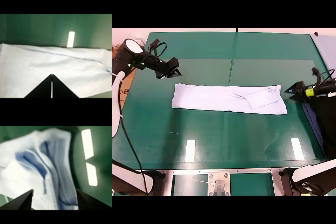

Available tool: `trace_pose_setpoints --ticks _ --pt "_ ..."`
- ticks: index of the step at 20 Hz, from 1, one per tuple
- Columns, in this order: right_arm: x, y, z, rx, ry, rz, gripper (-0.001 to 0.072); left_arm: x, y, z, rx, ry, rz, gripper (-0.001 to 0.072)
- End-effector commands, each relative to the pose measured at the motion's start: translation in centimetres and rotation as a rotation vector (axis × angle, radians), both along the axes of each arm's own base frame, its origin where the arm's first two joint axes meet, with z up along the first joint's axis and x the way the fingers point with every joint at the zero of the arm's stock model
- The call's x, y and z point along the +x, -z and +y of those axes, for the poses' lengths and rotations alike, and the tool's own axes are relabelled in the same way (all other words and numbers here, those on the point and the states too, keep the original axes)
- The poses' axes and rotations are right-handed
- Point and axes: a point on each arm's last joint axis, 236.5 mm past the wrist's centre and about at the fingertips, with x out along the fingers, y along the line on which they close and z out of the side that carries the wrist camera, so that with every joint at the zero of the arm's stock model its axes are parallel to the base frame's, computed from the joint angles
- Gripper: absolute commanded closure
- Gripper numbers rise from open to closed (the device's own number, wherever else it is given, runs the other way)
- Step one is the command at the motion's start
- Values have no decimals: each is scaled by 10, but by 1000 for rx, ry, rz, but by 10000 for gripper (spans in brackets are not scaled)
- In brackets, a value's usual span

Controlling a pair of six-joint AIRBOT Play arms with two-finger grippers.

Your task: Fold the shirts.

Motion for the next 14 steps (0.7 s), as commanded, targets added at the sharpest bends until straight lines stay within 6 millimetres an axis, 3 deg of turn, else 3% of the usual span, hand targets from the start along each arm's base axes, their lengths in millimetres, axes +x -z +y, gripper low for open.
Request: trace_pose_setpoints --ticks 1,5,6,7,10,12,14 --pt "-2 30 34 163 -19 -6 114 -10 -2 -4 -18 26 37 685" --pt "15 41 69 190 -90 -23 123 -19 0 -10 -21 62 60 685" --pt "22 36 72 176 -106 -45 321 -21 0 -17 -14 93 51 685" --pt "30 26 76 168 -134 -71 700 -23 0 -27 -8 126 42 685" --pt "45 -20 82 155 -193 -136 697 -22 1 -79 2 202 -14 686" --pt "41 -66 91 151 -257 -173 697 -25 12 -131 2 268 -51 685" --pt "29 -116 103 138 -306 -213 697 -36 39 -193 2 347 -69 685"
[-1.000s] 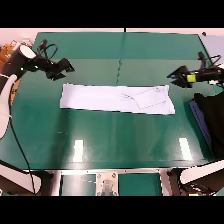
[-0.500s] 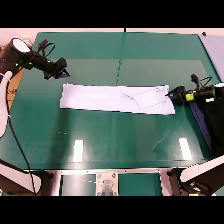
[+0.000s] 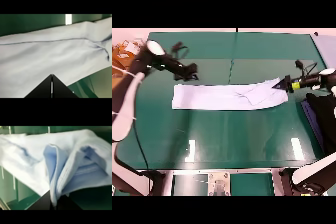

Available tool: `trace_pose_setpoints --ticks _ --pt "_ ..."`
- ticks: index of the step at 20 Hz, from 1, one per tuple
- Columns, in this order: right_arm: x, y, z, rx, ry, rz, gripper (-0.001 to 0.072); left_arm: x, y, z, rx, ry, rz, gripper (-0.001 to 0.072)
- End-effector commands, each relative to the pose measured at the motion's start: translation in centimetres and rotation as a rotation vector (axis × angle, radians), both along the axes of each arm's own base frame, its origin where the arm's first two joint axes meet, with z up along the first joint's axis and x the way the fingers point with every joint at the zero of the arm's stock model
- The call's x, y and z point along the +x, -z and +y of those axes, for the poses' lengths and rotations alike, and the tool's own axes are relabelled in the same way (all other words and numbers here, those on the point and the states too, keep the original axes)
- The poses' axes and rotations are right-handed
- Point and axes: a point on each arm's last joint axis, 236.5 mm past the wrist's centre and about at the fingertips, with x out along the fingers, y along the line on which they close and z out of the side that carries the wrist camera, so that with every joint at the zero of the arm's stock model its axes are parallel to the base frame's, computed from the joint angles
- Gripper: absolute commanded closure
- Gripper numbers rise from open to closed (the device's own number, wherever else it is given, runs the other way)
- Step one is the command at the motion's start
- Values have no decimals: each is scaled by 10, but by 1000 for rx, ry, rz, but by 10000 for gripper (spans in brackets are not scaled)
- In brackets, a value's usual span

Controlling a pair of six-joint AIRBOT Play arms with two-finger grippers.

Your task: Fold the shirts.

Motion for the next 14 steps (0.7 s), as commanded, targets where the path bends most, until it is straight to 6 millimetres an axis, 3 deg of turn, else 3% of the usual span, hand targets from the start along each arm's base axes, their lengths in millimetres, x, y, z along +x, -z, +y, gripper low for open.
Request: trace_pose_setpoints --ticks 1,4,7,11,14 --pt "-18 -84 23 -12 -87 -77 697 -18 39 -102 -5 130 -64 685" --pt "-35 -143 46 -48 -135 -167 697 -49 86 -184 -46 190 -63 685" --pt "-49 -180 69 -70 -189 -225 697 -67 104 -228 -120 174 -37 685" --pt "-50 -182 81 -77 -200 -222 697 -71 100 -243 -179 142 -17 685" --pt "-51 -183 84 -71 -194 -208 696 -77 83 -224 -166 254 41 685"
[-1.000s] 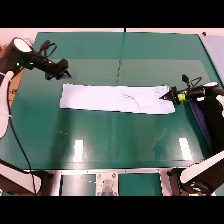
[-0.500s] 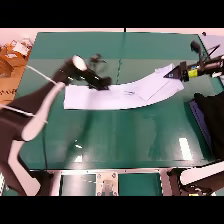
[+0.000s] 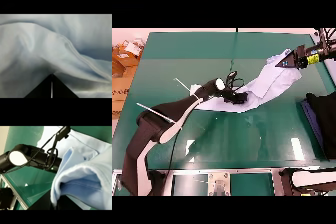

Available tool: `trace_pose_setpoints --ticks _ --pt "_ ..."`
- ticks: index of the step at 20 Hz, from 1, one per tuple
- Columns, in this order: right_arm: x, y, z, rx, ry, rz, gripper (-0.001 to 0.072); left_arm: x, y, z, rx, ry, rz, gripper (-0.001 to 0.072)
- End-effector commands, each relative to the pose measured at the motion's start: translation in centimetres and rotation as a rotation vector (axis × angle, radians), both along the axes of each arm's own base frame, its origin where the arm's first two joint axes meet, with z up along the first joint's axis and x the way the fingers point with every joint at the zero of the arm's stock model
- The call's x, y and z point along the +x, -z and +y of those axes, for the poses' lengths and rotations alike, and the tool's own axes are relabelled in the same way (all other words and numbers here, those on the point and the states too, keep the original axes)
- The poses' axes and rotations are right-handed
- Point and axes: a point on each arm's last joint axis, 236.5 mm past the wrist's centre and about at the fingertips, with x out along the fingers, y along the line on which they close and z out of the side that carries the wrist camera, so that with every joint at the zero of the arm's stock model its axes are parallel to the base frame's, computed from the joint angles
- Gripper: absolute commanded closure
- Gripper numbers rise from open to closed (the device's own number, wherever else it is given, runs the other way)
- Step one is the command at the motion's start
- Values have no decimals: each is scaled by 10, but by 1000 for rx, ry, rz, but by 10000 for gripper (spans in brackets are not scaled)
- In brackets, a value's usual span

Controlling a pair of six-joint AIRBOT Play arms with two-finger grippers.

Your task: Fold the shirts.

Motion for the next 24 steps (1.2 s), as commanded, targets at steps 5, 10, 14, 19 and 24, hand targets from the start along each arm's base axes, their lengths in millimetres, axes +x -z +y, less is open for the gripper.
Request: trace_pose_setpoints --ticks 5,10,14,19,24 --pt "-12 -7 47 25 -28 76 696 37 -80 159 434 162 -107 686" --pt "-5 -5 185 86 -48 27 696 37 -168 324 710 22 -129 685" --pt "8 78 320 100 45 66 696 39 -199 383 713 -92 -147 685" --pt "22 180 430 231 263 88 116 34 -200 406 727 -97 -120 685" --pt "29 132 336 141 39 107 697 38 -201 407 726 -98 -140 685"
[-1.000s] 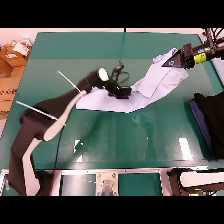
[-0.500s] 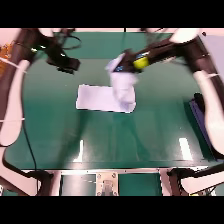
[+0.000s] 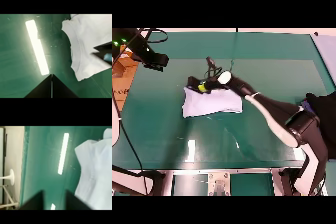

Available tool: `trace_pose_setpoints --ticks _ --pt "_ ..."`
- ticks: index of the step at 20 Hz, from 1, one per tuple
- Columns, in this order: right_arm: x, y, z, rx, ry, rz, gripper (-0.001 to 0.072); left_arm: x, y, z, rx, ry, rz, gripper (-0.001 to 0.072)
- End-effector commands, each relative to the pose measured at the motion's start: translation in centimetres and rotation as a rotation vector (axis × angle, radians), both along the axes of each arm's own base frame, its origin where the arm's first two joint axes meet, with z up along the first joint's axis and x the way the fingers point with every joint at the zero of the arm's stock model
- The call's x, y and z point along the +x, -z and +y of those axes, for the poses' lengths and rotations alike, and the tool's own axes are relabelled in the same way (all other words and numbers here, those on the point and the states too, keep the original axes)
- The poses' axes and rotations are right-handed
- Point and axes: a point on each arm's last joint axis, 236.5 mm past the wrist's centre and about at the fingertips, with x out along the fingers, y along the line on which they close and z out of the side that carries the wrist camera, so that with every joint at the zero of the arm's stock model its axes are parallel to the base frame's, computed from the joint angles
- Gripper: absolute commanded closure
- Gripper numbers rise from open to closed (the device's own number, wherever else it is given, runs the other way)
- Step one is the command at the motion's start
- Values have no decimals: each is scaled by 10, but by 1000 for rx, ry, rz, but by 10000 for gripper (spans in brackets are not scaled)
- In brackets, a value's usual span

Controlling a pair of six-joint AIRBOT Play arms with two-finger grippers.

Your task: Fold the shirts.

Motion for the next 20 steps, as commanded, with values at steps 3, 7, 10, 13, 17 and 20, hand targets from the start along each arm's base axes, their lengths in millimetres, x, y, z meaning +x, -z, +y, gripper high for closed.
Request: trace_pose_setpoints --ticks 3,7,10,13,17,20 --pt "-4 -30 -146 -232 -154 34 698 5 -3 4 2 -2 -25 685" --pt "-7 5 -294 -564 29 112 697 -2 -1 4 4 -2 4 685" --pt "-15 60 -314 -487 136 239 267 -2 -1 4 3 -1 6 685" --pt "-14 96 -295 -363 179 301 155 -2 -1 3 2 -1 6 685" --pt "-24 121 -240 -206 99 373 155 -3 0 4 3 -1 12 685" --pt "-18 105 -204 -87 75 337 229 -3 0 4 3 -1 12 685"
